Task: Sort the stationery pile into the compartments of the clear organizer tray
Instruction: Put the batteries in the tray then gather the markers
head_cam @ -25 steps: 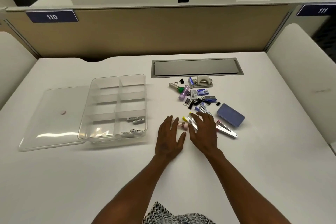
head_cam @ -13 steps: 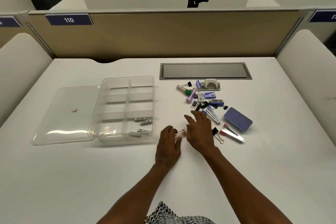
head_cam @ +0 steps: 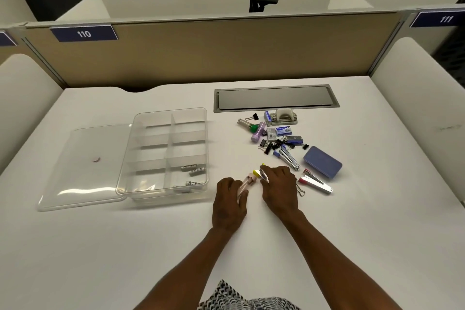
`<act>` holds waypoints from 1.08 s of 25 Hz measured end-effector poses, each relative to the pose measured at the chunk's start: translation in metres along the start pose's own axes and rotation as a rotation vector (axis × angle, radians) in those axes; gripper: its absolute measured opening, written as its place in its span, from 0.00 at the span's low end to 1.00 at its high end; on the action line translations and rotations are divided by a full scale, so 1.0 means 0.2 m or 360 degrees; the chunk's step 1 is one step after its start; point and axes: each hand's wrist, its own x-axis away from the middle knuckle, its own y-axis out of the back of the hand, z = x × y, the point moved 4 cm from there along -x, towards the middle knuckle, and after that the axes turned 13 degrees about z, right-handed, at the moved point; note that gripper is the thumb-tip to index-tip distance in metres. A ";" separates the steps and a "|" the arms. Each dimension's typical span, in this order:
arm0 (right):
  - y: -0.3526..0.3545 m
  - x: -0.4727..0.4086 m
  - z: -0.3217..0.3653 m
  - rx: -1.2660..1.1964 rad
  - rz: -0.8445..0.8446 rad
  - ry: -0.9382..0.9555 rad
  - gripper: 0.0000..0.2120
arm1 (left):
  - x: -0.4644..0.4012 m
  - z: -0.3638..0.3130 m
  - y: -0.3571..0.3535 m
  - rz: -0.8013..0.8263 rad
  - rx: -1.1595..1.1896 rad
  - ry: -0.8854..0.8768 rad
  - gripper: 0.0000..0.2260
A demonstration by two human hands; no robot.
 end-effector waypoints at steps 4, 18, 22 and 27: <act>0.03 0.03 0.01 -0.0470 -0.0060 -0.0163 0.19 | 0.00 0.00 0.00 -0.0073 0.0230 0.0243 0.07; 0.00 0.10 0.04 -0.1039 0.0147 -0.0477 0.28 | 0.00 -0.03 -0.02 0.0039 0.0471 0.0528 0.11; 0.11 0.14 -0.06 -0.0779 -0.0101 -0.0446 0.18 | -0.04 -0.06 -0.02 0.0101 0.0389 0.0553 0.13; 0.14 0.22 -0.25 -0.0273 0.0007 -0.0567 0.17 | -0.06 -0.14 0.01 0.0015 0.0581 0.0539 0.11</act>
